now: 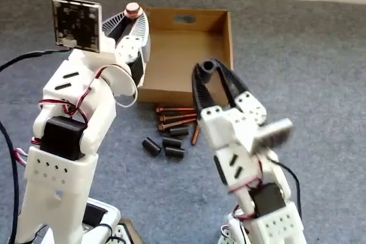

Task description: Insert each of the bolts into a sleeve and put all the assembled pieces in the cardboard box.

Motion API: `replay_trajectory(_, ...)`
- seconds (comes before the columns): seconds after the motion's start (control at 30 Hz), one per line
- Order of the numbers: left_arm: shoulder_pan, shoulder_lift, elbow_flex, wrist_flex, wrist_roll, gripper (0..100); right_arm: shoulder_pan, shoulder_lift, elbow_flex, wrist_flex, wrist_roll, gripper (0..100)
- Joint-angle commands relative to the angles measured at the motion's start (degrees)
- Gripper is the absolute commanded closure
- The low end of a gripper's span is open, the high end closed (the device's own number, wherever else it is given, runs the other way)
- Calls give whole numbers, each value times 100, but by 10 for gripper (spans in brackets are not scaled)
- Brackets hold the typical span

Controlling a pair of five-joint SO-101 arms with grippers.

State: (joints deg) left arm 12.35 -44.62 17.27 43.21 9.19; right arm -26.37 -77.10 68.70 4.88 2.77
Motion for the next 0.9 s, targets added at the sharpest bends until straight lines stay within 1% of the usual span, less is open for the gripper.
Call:
replay_trajectory(0.0,312,-163,-295,-176,158,992,-31,708,-365,-136,44,992)
replay_trajectory(0.17,743,-163,-295,-185,149,992,-48,1288,-356,-136,44,992)
replay_trajectory(0.37,1077,-110,-136,-211,141,992,-48,1420,-365,-136,44,992)
replay_trajectory(0.43,1191,-145,-4,-431,141,992,-48,1411,-374,-136,44,992)
replay_trajectory(0.6,1174,-154,338,-1002,141,992,-57,1420,-391,-163,44,992)
replay_trajectory(0.73,1209,-127,629,-1459,141,992,-57,1420,-470,-514,44,992)
replay_trajectory(0.87,1191,-127,892,-1864,141,992,-57,1420,-479,-585,44,992)
